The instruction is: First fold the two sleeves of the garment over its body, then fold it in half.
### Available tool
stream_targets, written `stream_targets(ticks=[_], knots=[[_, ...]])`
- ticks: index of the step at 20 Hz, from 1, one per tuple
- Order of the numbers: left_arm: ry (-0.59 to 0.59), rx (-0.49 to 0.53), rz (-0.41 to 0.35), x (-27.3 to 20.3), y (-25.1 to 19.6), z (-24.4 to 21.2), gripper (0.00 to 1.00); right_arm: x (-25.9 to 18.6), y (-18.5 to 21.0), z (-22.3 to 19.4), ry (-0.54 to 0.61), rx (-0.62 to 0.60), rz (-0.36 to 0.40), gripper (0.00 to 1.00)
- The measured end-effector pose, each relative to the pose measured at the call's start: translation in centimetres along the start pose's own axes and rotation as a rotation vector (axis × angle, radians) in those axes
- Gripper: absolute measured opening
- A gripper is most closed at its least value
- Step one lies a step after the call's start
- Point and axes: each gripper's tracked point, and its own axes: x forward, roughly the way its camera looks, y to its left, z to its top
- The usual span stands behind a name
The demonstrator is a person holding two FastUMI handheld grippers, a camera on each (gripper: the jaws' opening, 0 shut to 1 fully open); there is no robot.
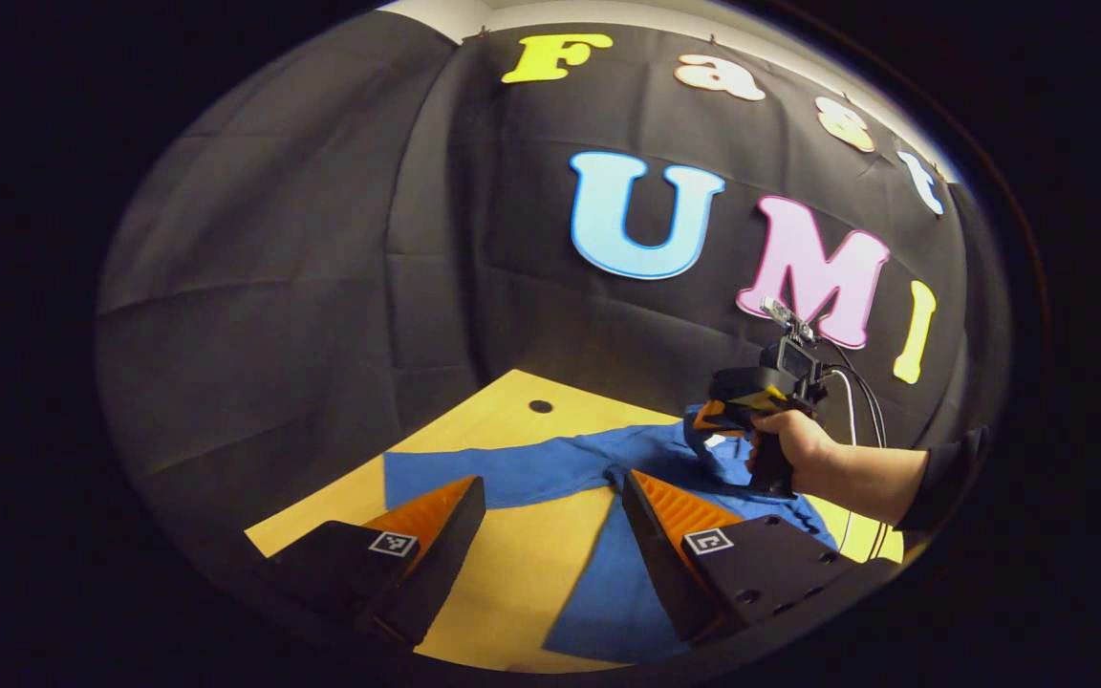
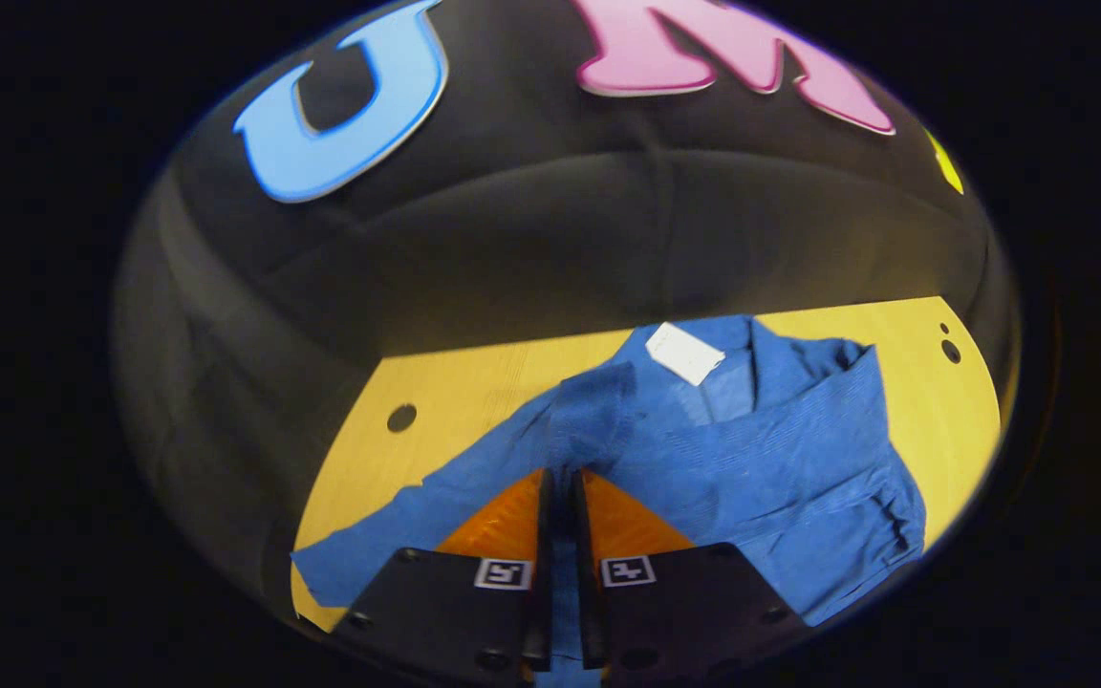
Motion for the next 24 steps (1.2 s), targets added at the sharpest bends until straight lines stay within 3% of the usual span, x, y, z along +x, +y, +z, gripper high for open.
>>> stream_targets(ticks=[2, 5, 6, 7, 8, 9, 10, 11, 13, 14, 18, 22, 24], knots=[[0.036, -0.005, 0.040, 0.9, 2.5, -0.5, 0.84, 1.7, 1.4, -2.9, 0.044, -0.034, -0.010, 0.30], [0.042, -0.017, 0.098, 2.4, 6.0, -1.0, 0.86, 1.8, 1.2, -4.3, 0.012, -0.065, -0.027, 1.00], [0.046, -0.023, 0.128, 3.3, 7.5, -1.2, 0.86, 1.0, 0.9, -4.4, 0.002, -0.060, -0.028, 0.93], [0.055, -0.032, 0.147, 4.2, 8.9, -1.5, 0.86, -0.1, 0.4, -4.6, -0.007, -0.044, -0.026, 1.00], [0.075, -0.048, 0.159, 5.3, 10.1, -2.2, 0.86, -1.1, -0.4, -4.5, -0.018, -0.024, -0.026, 1.00], [0.099, -0.063, 0.159, 6.4, 11.3, -2.8, 0.86, -2.3, -1.3, -4.2, -0.037, -0.011, -0.025, 0.91], [0.149, -0.070, 0.164, 7.9, 12.1, -3.8, 0.86, -3.6, -2.6, -3.9, -0.063, -0.011, -0.034, 0.90], [0.202, -0.028, 0.170, 9.4, 12.9, -4.8, 0.86, -4.9, -4.1, -3.9, -0.081, -0.027, -0.043, 1.00], [0.284, 0.066, 0.242, 11.6, 14.9, -6.0, 0.86, -8.2, -8.5, -4.8, -0.098, -0.072, -0.105, 1.00], [0.307, 0.078, 0.243, 13.1, 14.2, -5.9, 0.87, -9.6, -10.5, -5.3, -0.108, -0.079, -0.125, 1.00], [0.401, -0.001, 0.226, 15.4, 16.6, -6.5, 0.87, -15.4, -16.9, -8.3, -0.098, -0.082, -0.177, 1.00], [0.499, -0.047, 0.286, 17.1, 18.2, -7.5, 0.86, -19.7, -21.8, -9.4, -0.116, -0.086, -0.230, 0.99], [0.477, -0.048, 0.307, 17.8, 18.6, -7.4, 0.86, -21.1, -23.6, -9.7, -0.109, -0.087, -0.241, 0.99]])
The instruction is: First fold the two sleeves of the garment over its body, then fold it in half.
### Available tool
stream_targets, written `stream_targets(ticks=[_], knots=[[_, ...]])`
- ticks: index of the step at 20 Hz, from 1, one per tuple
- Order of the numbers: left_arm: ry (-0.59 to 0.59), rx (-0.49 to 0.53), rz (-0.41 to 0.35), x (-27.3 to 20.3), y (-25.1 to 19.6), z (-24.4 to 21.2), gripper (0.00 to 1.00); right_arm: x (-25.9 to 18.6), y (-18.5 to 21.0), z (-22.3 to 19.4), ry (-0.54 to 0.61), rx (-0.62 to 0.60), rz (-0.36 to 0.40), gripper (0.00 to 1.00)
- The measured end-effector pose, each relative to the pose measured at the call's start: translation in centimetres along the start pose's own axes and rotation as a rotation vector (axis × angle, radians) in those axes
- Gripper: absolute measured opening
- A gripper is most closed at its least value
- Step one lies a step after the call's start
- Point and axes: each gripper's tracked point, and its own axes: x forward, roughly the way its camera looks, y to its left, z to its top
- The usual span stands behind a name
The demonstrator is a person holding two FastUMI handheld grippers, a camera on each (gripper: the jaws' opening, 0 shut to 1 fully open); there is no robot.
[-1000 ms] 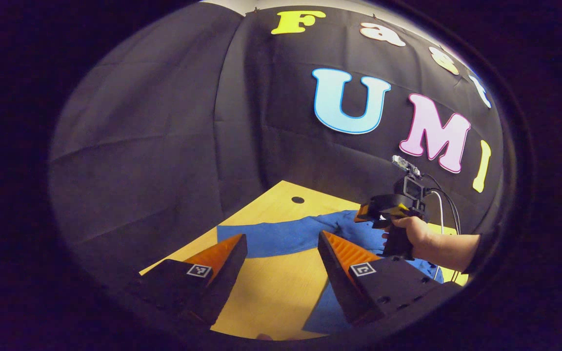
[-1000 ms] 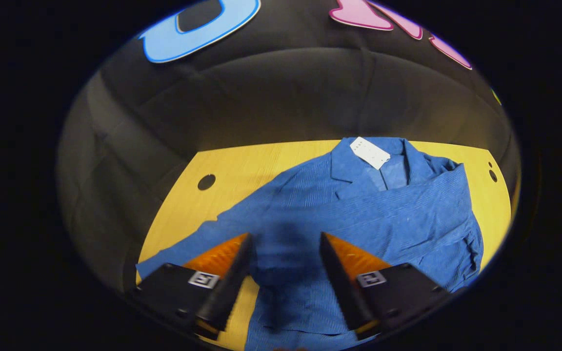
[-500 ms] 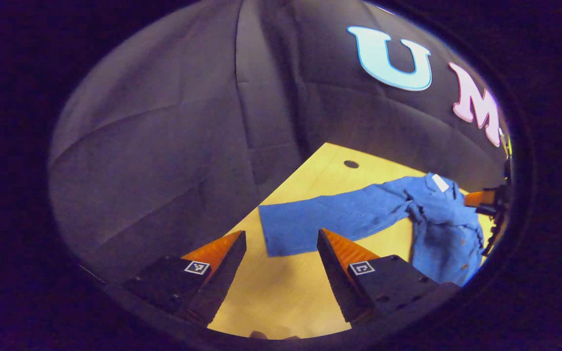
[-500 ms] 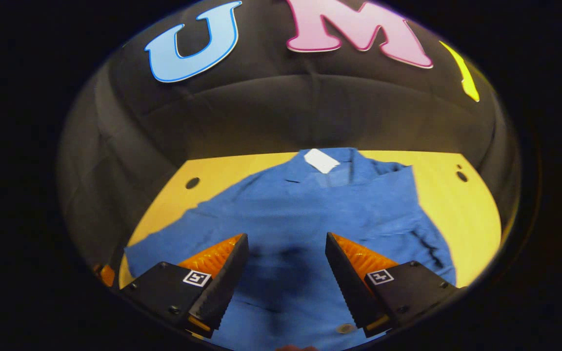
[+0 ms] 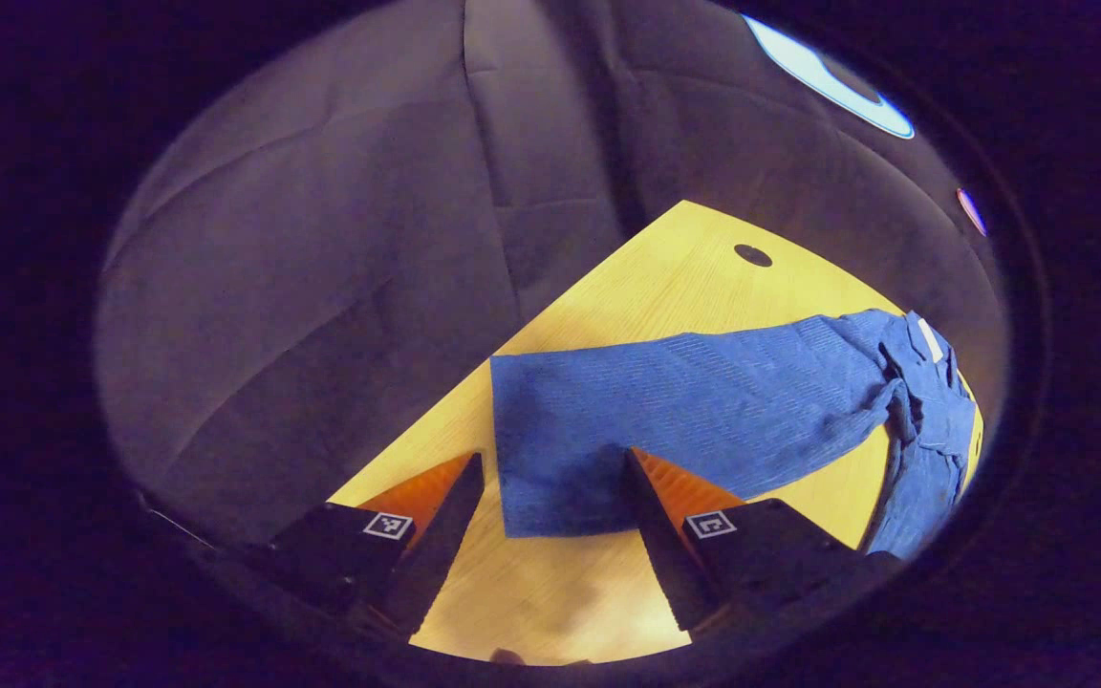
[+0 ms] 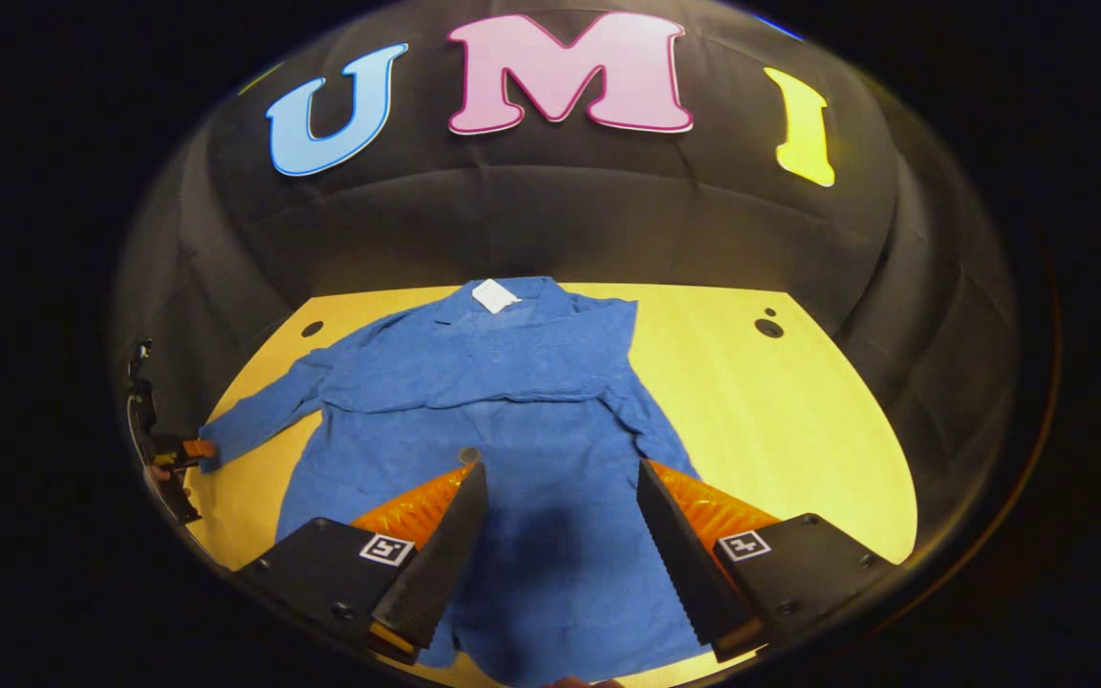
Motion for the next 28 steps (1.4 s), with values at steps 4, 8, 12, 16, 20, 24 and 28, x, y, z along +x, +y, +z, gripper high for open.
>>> stream_targets(ticks=[4, 8, 12, 16, 20, 24, 28], knots=[[0.025, -0.025, 0.012, 0.0, -1.4, 0.5, 0.83, -0.6, -2.0, -0.4, 0.008, 0.037, -0.002, 0.99], [0.021, 0.002, -0.016, 0.5, -3.6, 0.4, 0.41, -0.8, -2.1, -0.5, 0.012, 0.065, 0.025, 1.00], [0.018, -0.021, -0.038, 0.1, -4.1, 0.7, 0.11, -0.7, -2.6, -0.2, 0.006, 0.066, 0.039, 1.00], [-0.004, -0.040, -0.089, -0.9, -5.4, 1.3, 0.00, -0.5, -4.1, 0.4, -0.007, 0.061, 0.042, 1.00], [-0.129, -0.021, -0.201, -5.5, -11.0, 5.5, 0.00, 0.1, -6.3, 0.3, 0.004, 0.073, 0.032, 0.99], [-0.224, 0.044, -0.418, -10.6, -22.9, 8.9, 0.00, 0.0, -8.6, 0.3, 0.004, 0.100, 0.019, 1.00], [-0.249, 0.160, -0.684, -15.8, -38.5, 7.6, 0.00, -0.7, -11.8, -0.1, 0.005, 0.127, -0.012, 1.00]])
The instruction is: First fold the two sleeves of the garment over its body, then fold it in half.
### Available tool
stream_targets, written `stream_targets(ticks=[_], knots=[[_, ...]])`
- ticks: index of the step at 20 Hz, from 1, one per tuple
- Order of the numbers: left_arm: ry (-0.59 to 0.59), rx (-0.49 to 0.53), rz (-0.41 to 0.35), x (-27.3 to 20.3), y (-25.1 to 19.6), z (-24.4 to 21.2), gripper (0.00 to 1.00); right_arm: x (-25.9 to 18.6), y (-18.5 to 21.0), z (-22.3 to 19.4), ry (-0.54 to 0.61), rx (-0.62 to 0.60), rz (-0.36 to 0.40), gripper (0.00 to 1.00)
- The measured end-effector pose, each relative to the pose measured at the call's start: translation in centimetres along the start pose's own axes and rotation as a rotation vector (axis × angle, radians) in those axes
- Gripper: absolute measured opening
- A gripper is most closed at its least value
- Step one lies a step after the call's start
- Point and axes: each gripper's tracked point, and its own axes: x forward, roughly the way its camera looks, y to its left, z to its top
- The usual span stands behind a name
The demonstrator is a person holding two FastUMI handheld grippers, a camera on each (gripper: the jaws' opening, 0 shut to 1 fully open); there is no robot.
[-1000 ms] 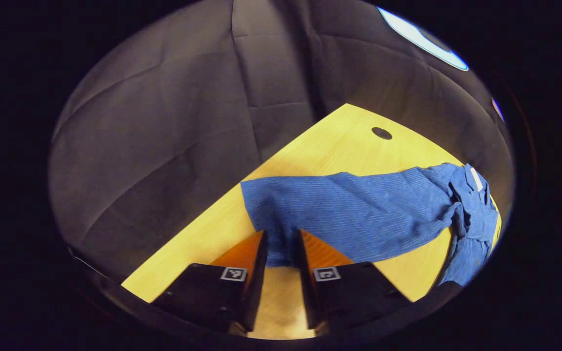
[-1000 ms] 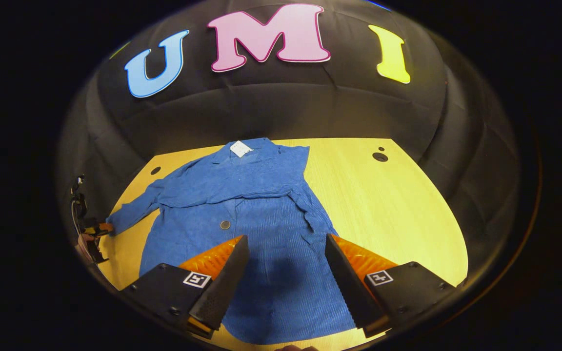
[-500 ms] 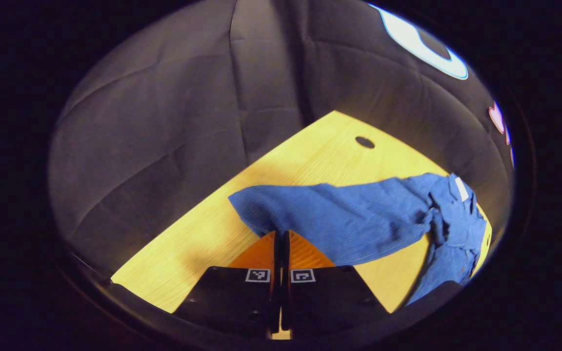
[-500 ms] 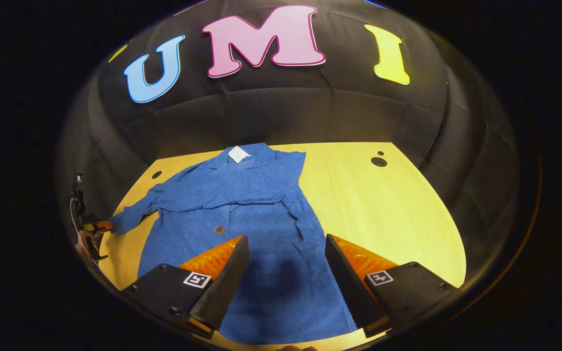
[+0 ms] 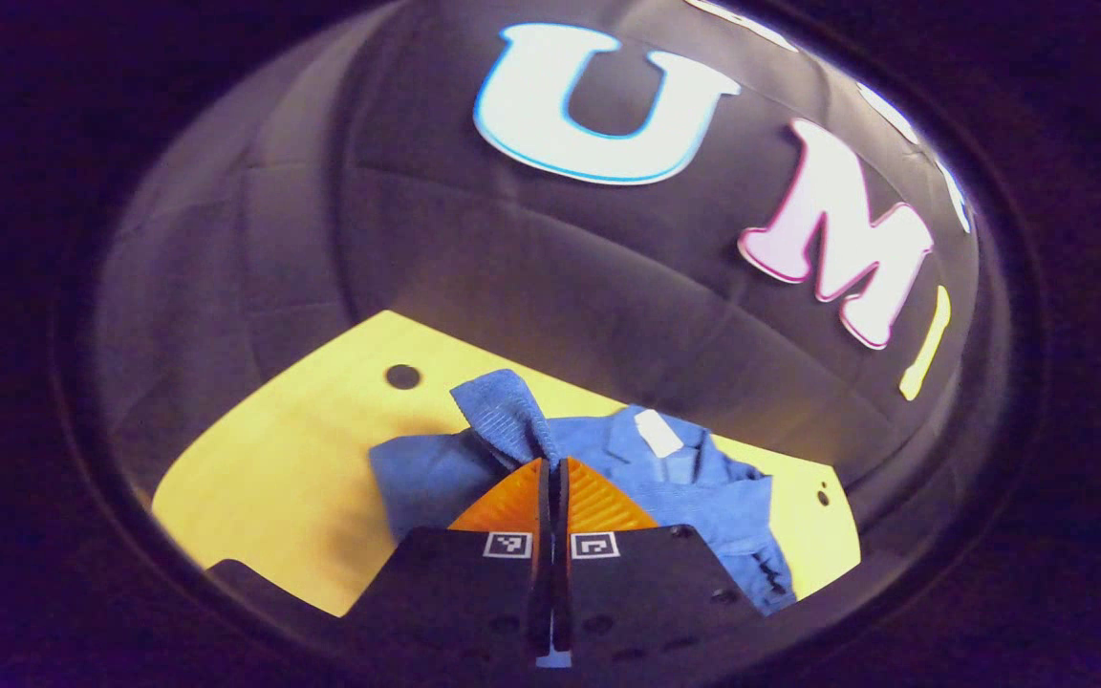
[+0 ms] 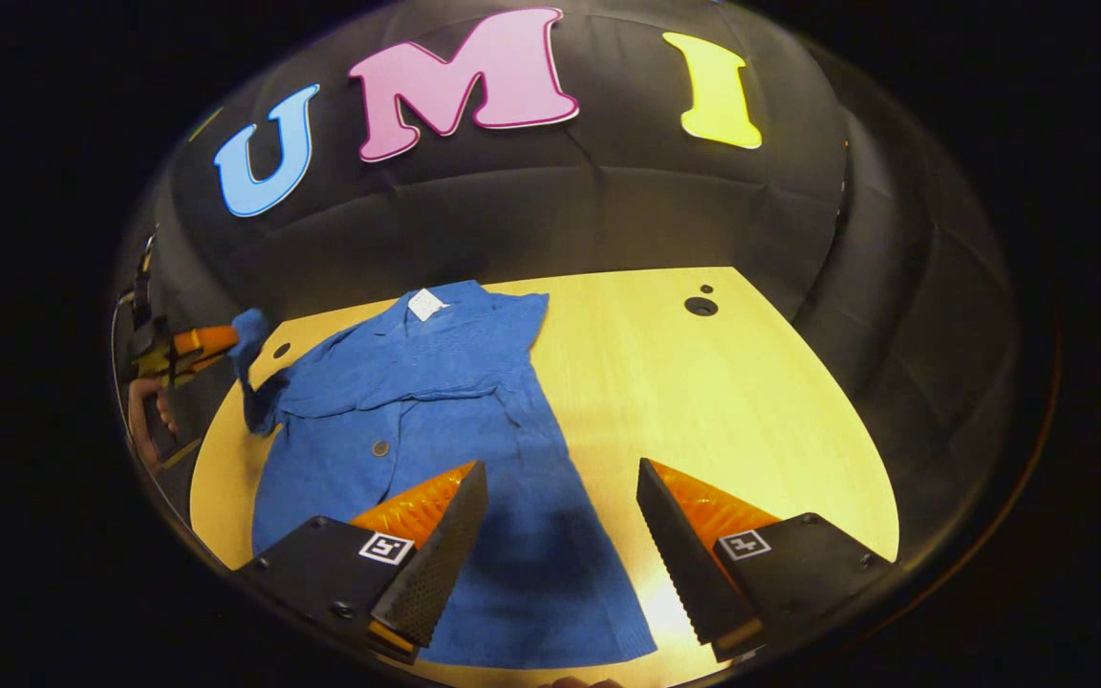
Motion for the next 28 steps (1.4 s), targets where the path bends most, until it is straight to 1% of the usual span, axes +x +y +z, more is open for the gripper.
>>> stream_targets(ticks=[1, 2, 3, 4, 6, 7, 8, 9, 10, 11, 13, 14, 16, 17, 18, 19, 20, 22, 24, 25, 27, 28], knots=[[0.012, 0.029, -0.063, 1.6, -3.7, -0.3, 0.00, -0.2, -0.8, 0.1, -0.001, 0.020, -0.005, 1.00], [0.035, 0.060, -0.129, 3.3, -6.9, -1.8, 0.00, -0.4, -1.6, 0.0, -0.003, 0.040, -0.012, 1.00], [0.062, 0.083, -0.178, 4.9, -9.8, -3.3, 0.00, -0.7, -2.4, -0.1, -0.005, 0.058, -0.020, 1.00], [0.083, 0.103, -0.205, 6.4, -11.9, -4.5, 0.00, -1.0, -3.2, -0.3, -0.003, 0.068, -0.029, 0.99], [0.128, 0.138, -0.206, 7.8, -14.9, -7.6, 0.00, -1.5, -4.9, -1.2, 0.004, 0.067, -0.068, 0.99], [0.147, 0.158, -0.188, 8.8, -16.1, -9.1, 0.15, -1.7, -5.6, -1.4, 0.000, 0.064, -0.084, 0.99], [0.170, 0.172, -0.173, 9.3, -16.8, -10.4, 0.17, -1.9, -5.9, -1.9, 0.004, 0.062, -0.087, 0.99], [0.178, 0.175, -0.165, 9.5, -17.4, -11.3, 0.40, -2.1, -5.9, -2.6, 0.013, 0.062, -0.089, 0.99], [0.178, 0.175, -0.165, 9.6, -17.9, -11.9, 0.49, -2.1, -6.0, -3.2, 0.025, 0.064, -0.090, 0.99], [0.173, 0.180, -0.161, 9.3, -17.7, -12.1, 0.66, -1.9, -5.8, -3.8, 0.039, 0.069, -0.087, 1.00], [0.152, 0.213, -0.130, 7.2, -15.8, -12.0, 0.75, -1.6, -5.4, -5.2, 0.071, 0.074, -0.082, 1.00], [0.139, 0.241, -0.112, 5.9, -14.5, -11.8, 0.73, -1.3, -5.1, -5.7, 0.085, 0.067, -0.079, 0.99], [0.115, 0.311, -0.062, 1.5, -10.6, -11.6, 0.77, -0.9, -4.4, -6.9, 0.110, 0.041, -0.069, 1.00], [0.122, 0.333, -0.046, -0.9, -8.6, -12.0, 0.75, -0.7, -4.2, -7.4, 0.127, 0.022, -0.067, 1.00], [0.143, 0.343, -0.044, -3.6, -6.9, -13.1, 0.76, -0.7, -4.0, -8.1, 0.146, 0.004, -0.070, 1.00], [0.158, 0.346, -0.023, -6.2, -4.9, -14.0, 0.82, -0.6, -4.0, -8.6, 0.158, -0.007, -0.075, 0.89], [0.177, 0.345, 0.024, -8.8, -2.2, -14.9, 0.85, -0.6, -3.9, -8.9, 0.163, -0.010, -0.077, 1.00], [0.247, 0.307, 0.121, -14.0, 3.2, -17.8, 0.86, -0.4, -3.6, -10.8, 0.209, -0.008, -0.074, 1.00], [0.339, 0.229, 0.206, -17.9, 7.5, -21.4, 0.85, -0.5, -4.1, -12.9, 0.274, -0.014, -0.091, 1.00], [0.387, 0.195, 0.238, -19.5, 9.2, -23.2, 0.86, -0.4, -4.2, -13.5, 0.276, -0.021, -0.098, 0.90], [0.447, 0.170, 0.299, -21.5, 11.9, -26.2, 0.86, -0.8, -4.2, -14.6, 0.289, -0.059, -0.112, 0.89], [0.477, 0.157, 0.318, -22.0, 12.6, -27.5, 0.86, -0.9, -4.3, -15.3, 0.301, -0.075, -0.118, 0.89]])
